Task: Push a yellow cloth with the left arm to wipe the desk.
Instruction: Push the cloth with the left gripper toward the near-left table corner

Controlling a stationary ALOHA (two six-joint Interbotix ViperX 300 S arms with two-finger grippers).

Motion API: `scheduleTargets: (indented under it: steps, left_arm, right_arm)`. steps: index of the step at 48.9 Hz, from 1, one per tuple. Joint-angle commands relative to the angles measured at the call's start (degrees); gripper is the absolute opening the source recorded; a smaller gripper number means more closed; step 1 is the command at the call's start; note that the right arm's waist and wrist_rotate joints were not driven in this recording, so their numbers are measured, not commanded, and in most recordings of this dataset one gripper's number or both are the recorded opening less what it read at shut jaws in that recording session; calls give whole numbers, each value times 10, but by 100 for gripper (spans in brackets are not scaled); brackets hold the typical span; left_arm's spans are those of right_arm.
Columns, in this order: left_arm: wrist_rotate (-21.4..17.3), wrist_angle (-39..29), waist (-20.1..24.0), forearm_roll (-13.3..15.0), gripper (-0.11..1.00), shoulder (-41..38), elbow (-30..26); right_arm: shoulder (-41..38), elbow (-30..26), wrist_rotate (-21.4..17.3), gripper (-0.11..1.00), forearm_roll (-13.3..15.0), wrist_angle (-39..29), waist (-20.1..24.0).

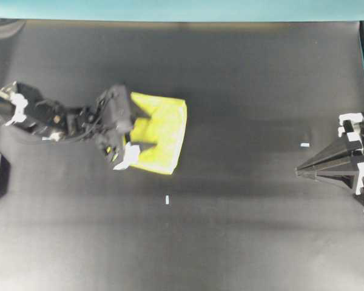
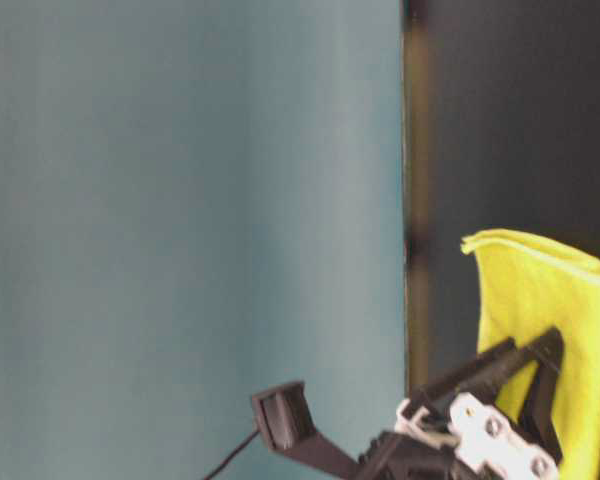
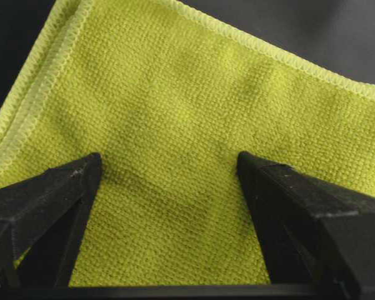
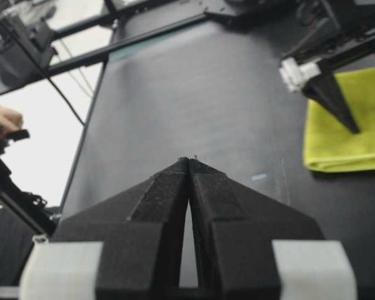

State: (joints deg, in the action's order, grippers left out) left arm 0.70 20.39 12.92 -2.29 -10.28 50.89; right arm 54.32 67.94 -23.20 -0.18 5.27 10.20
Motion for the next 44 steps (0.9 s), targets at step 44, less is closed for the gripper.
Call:
scheduleTargets:
  steps: [44]
  left_arm:
    - [2, -79, -272, -3, 86, 90, 68]
  right_arm:
    - [-3, -4, 1, 0, -1, 8, -1]
